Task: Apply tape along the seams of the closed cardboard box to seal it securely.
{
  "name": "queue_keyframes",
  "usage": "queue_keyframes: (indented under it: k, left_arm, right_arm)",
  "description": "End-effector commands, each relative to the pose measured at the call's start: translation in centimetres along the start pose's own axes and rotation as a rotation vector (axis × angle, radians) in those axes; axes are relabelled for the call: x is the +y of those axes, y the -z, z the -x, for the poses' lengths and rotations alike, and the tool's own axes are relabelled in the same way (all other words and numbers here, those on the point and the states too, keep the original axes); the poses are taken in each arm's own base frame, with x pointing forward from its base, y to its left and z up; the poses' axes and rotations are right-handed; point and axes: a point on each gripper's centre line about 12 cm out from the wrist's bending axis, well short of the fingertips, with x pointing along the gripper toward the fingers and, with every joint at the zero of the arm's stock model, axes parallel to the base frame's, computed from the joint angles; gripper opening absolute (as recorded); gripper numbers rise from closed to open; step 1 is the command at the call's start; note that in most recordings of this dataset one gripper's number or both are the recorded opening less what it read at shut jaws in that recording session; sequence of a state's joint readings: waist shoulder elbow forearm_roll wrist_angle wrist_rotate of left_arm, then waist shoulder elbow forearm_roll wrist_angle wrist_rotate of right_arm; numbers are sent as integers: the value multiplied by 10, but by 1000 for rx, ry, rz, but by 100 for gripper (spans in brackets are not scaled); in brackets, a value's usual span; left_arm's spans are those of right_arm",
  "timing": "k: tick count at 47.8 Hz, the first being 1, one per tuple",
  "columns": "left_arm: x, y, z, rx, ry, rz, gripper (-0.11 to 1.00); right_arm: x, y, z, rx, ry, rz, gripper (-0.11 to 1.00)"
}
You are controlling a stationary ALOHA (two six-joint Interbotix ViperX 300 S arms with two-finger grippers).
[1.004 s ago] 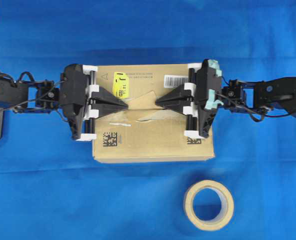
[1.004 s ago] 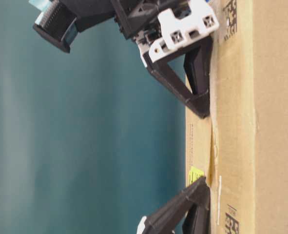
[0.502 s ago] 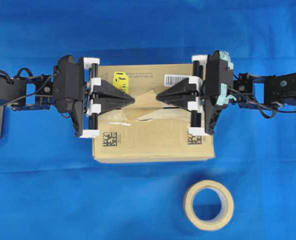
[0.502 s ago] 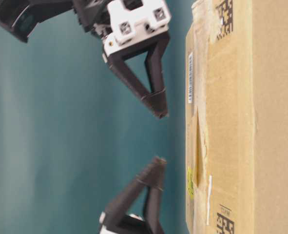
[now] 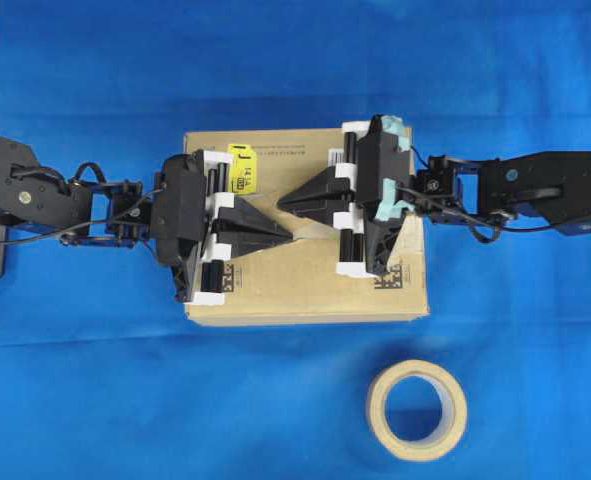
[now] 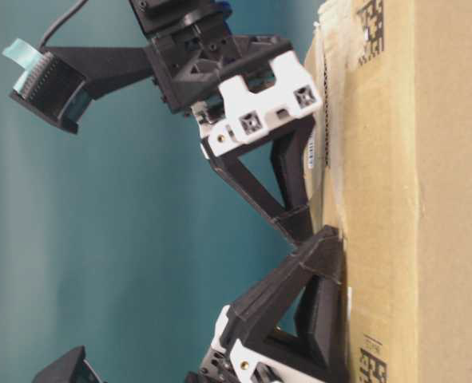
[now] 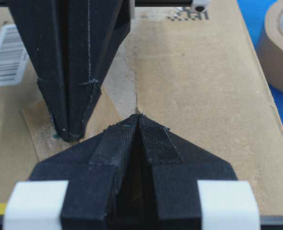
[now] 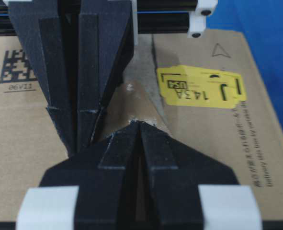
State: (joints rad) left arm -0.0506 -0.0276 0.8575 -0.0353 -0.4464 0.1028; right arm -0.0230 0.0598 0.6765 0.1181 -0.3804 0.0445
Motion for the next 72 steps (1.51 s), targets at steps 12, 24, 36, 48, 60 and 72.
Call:
queue_keyframes:
  k: [12, 24, 36, 48, 60, 72]
  left_arm:
    - [-9, 19, 8, 72, 25, 9, 0]
    - [-9, 38, 22, 117, 25, 15, 0]
    - [-9, 44, 31, 125, 25, 33, 0]
    - [-4, 16, 25, 50, 10, 28, 0]
    - [1, -38, 38, -22, 9, -15, 0]
    - [1, -46, 75, -29, 12, -37, 0]
  right_arm:
    - [9, 14, -3, 31, -13, -19, 0]
    - [5, 38, 12, 90, 10, -52, 0]
    - [7, 48, 28, 112, 7, -60, 0]
    - [14, 18, 33, 30, -17, -48, 0]
    - [23, -38, 68, -71, -64, -8, 0]
    - [21, -45, 121, -73, -82, 3, 0]
